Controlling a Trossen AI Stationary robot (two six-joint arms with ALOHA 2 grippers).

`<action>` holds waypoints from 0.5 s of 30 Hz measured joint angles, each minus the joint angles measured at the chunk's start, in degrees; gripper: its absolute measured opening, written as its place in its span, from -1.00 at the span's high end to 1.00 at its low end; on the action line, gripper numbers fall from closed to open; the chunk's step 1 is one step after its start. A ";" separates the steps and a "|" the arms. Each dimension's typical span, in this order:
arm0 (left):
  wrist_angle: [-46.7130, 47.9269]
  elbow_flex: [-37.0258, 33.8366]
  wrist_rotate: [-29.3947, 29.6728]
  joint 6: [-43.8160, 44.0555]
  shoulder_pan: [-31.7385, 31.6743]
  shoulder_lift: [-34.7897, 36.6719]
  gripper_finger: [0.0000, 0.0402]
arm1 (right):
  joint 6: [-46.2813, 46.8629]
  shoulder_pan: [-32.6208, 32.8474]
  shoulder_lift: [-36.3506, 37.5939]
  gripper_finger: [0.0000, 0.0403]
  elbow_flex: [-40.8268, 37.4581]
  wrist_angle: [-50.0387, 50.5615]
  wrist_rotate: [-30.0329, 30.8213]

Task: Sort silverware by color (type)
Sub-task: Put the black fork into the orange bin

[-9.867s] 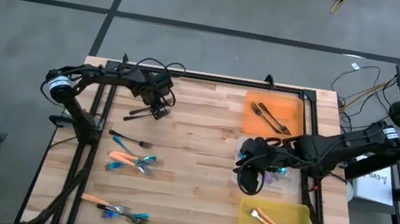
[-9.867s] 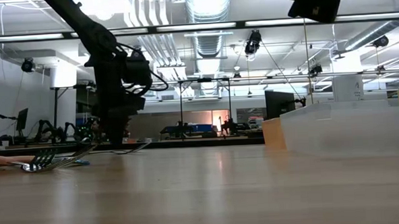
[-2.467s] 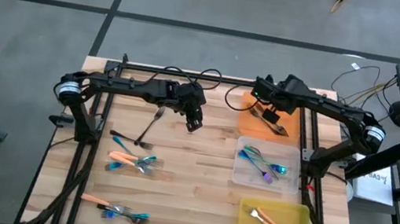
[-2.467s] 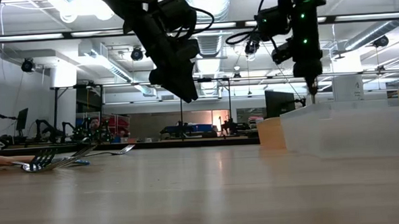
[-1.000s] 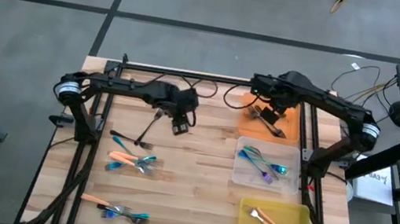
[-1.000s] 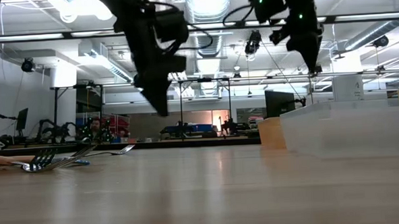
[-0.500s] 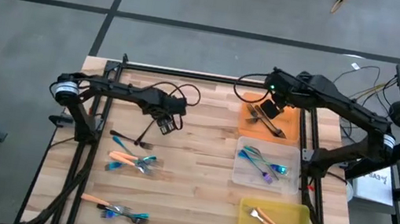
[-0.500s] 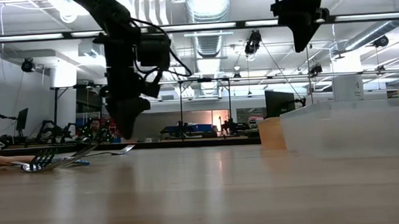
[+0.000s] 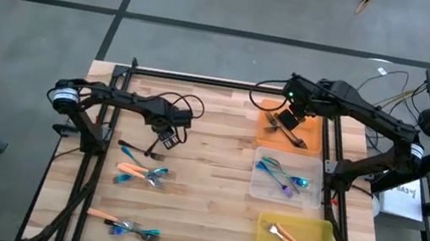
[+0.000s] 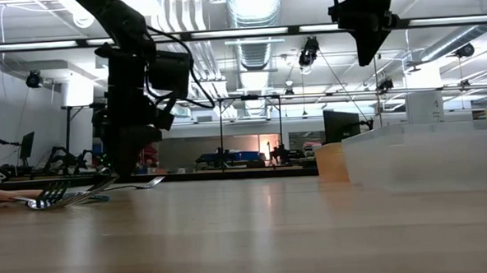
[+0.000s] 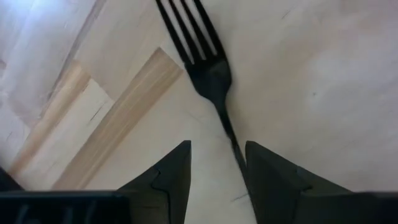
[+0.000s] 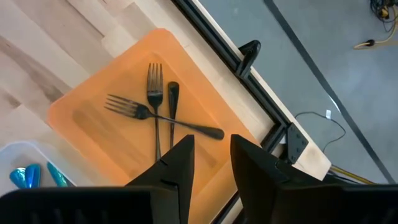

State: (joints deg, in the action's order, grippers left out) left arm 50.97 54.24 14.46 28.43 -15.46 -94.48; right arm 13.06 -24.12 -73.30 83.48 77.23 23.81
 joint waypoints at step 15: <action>-11.12 -5.86 -4.98 0.13 -0.49 0.27 0.37 | 0.02 0.00 0.00 0.53 0.00 -0.02 0.00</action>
State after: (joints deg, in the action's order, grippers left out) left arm 39.85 48.38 9.48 28.57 -15.95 -94.21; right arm 13.08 -24.12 -73.30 83.48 77.21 23.81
